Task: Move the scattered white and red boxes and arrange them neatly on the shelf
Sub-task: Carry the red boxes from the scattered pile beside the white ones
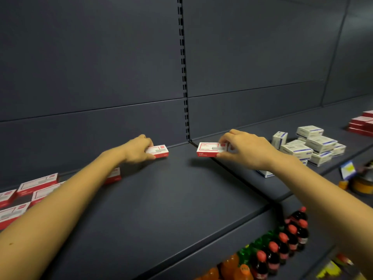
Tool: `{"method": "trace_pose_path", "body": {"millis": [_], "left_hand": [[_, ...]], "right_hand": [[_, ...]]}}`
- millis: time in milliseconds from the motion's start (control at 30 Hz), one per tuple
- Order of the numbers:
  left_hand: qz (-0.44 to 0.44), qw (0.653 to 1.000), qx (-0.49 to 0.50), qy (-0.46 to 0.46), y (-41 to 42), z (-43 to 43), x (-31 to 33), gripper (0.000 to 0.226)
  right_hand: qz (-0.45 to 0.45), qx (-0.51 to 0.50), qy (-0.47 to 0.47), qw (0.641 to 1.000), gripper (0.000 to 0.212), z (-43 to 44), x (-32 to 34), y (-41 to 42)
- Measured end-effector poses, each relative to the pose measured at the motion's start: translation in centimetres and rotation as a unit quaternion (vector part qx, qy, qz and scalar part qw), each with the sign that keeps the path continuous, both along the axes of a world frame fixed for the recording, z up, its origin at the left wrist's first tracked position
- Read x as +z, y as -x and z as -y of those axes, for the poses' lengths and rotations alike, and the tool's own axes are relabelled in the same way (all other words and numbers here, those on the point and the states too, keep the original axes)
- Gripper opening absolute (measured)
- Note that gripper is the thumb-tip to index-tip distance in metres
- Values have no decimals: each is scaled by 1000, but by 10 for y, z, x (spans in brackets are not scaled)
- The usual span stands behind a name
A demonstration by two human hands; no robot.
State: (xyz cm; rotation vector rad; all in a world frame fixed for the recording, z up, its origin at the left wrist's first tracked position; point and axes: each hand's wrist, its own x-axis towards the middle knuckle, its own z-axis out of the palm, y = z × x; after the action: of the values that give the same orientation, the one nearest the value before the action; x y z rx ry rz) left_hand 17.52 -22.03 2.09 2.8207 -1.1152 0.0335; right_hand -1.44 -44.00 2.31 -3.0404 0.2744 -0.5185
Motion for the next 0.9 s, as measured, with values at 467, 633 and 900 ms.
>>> {"method": "trace_pose_path", "body": {"millis": [467, 633, 900], "left_hand": [[28, 968, -215, 128, 115, 97, 48, 39], [11, 958, -246, 149, 168, 158, 52, 40], [17, 953, -257, 158, 245, 265, 43, 43]], "right_hand": [[53, -45, -34, 997, 41, 84, 12, 103], [40, -66, -35, 996, 43, 142, 14, 158], [41, -77, -13, 996, 45, 247, 12, 241]]}}
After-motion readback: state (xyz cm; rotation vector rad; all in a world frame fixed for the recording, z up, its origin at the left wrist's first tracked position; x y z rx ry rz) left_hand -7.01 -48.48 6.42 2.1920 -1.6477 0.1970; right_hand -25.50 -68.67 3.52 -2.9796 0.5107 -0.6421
